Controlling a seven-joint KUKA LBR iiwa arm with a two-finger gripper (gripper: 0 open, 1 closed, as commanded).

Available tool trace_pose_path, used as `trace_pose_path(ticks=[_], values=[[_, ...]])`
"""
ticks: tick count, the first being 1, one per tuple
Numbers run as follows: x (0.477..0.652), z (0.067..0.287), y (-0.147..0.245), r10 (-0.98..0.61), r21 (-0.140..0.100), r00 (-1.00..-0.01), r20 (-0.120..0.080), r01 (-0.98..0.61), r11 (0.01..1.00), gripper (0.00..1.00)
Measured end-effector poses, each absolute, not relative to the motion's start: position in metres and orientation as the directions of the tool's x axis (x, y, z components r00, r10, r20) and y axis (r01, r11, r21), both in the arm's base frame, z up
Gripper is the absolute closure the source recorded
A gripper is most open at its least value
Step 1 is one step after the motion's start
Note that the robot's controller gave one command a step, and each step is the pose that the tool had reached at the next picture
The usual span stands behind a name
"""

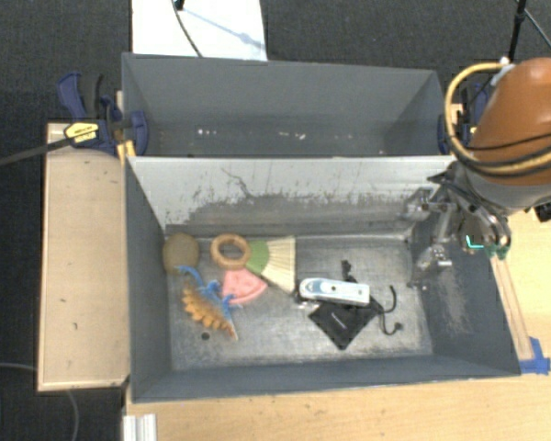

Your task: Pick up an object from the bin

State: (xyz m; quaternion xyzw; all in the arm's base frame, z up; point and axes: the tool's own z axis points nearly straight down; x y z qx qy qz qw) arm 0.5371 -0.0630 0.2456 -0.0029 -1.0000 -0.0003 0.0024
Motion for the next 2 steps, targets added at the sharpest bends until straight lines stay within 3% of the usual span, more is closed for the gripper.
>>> trace_pose_path(ticks=[1, 2], values=[[0.539, 0.250, -0.063, 0.004, 0.000, -1.000, -0.004, 0.004, 1.000, 0.00], [0.528, 0.176, -0.033, -0.048, -0.001, -0.999, -0.008, -0.048, 0.999, 0.00]])
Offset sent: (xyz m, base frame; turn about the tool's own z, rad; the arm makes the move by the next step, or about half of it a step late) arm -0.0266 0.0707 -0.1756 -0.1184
